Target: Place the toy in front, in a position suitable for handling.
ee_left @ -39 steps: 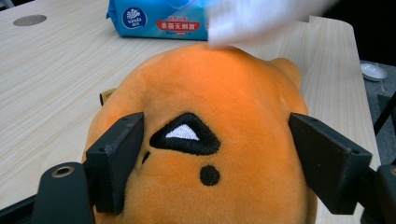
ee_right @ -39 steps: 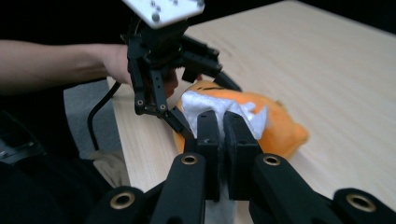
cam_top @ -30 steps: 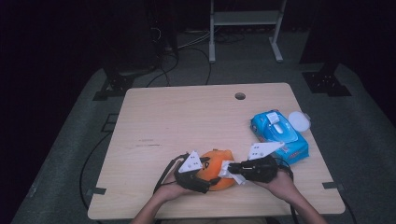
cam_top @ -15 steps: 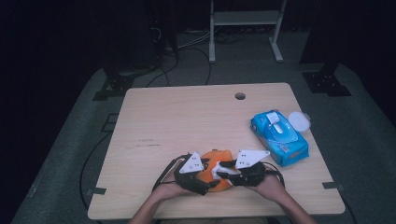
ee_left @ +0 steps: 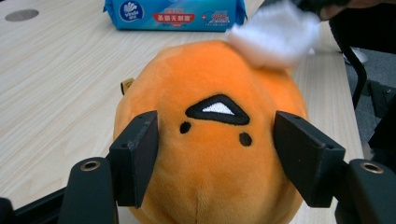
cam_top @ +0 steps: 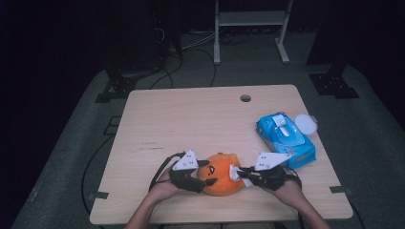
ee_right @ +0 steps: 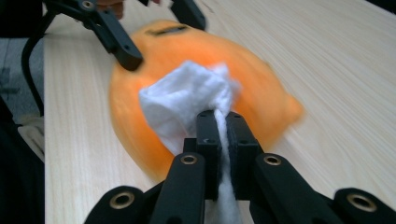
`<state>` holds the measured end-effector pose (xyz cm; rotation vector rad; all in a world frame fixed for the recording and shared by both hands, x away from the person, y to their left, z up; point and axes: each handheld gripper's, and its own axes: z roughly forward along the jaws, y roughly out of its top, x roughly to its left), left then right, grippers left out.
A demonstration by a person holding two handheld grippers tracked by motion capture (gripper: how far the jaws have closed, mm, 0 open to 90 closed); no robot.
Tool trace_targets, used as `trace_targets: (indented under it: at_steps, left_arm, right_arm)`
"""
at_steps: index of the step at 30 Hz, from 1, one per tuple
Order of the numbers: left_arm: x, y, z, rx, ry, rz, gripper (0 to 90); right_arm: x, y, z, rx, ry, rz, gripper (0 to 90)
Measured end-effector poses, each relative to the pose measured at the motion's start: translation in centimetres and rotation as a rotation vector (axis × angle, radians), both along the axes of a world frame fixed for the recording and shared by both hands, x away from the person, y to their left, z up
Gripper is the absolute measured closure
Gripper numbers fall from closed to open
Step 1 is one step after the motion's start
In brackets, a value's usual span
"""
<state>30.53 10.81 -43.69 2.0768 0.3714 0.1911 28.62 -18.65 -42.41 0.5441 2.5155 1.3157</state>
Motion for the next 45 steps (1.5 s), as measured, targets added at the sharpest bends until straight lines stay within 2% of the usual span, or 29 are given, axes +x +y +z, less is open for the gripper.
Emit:
trace_targets:
  at_steps: [2, 4, 9, 13, 17, 21, 23, 25, 27, 29, 33, 34, 38, 41, 43, 45]
  left_arm:
    - [0.1, 0.1, -0.3, -0.02, 0.007, 0.005, 32.5]
    - [-0.1, -0.1, -0.5, -0.018, -0.001, 0.011, 31.7]
    - [-0.3, -0.4, -0.4, -0.004, -0.014, 0.019, 30.9]
    - [-0.1, -0.4, -0.4, -0.013, -0.011, 0.017, 31.2]
    - [-0.2, -0.5, -0.4, -0.008, -0.016, 0.013, 33.4]
    - [-0.2, -0.6, -0.2, 0.019, -0.03, -0.006, 35.4]
    - [-0.2, -0.5, -0.2, 0.041, -0.038, -0.024, 36.1]
    - [-0.2, -0.3, -0.3, 0.05, -0.037, -0.053, 36.0]
    - [-0.3, -0.3, -0.3, 0.057, -0.035, -0.087, 33.7]
    - [-0.3, -0.2, -0.3, 0.056, -0.024, -0.101, 30.2]
    - [0.1, 0.2, -0.4, 0.017, -0.006, -0.068, 28.0]
    - [0.1, 0.3, -0.4, 0.011, -0.003, -0.055, 28.0]
    - [0.3, 0.6, -0.6, -0.005, 0.005, -0.042, 27.8]
    - [0.4, 0.4, -0.7, -0.018, 0.001, -0.032, 27.7]
    - [0.4, -0.1, -0.6, -0.012, -0.016, -0.006, 27.3]
    - [0.5, -0.4, -0.8, -0.046, -0.011, 0.037, 26.8]
  right_arm:
    - [0.1, -0.9, -0.1, 0.023, 0.031, -0.016, 85.0]
    - [0.1, -0.7, -0.4, 0.03, 0.034, -0.017, 84.5]
    - [-0.6, 1.0, 0.5, -0.002, -0.03, 0.018, 79.1]
    - [-1.2, 1.7, 0.9, -0.008, -0.053, 0.034, 69.0]
    - [-1.2, 3.0, 1.1, -0.027, -0.104, 0.064, 57.4]
    - [-1.1, 4.5, 1.2, -0.037, -0.133, 0.088, 52.7]
    - [-0.8, 4.9, 0.9, -0.044, -0.128, 0.095, 52.9]
    - [-0.5, 5.0, 0.5, -0.027, -0.115, 0.103, 56.0]
    - [-0.5, 5.2, 0.0, -0.035, -0.109, 0.096, 68.6]
    - [-0.8, 5.5, -0.3, -0.041, -0.098, 0.097, 75.0]
    - [-0.6, 4.7, 0.5, -0.007, -0.048, 0.079, 78.7]
    - [-0.6, 4.0, 0.9, 0.011, -0.034, 0.068, 78.9]
    - [-0.9, 1.0, 1.3, -0.001, -0.034, 0.009, 78.9]
    - [-0.6, -0.9, 0.6, -0.023, -0.022, -0.041, 78.9]
    - [-0.5, -0.9, 0.4, -0.009, -0.009, -0.039, 78.9]
    - [-1.1, 0.6, 0.6, 0.009, -0.008, 0.024, 78.9]
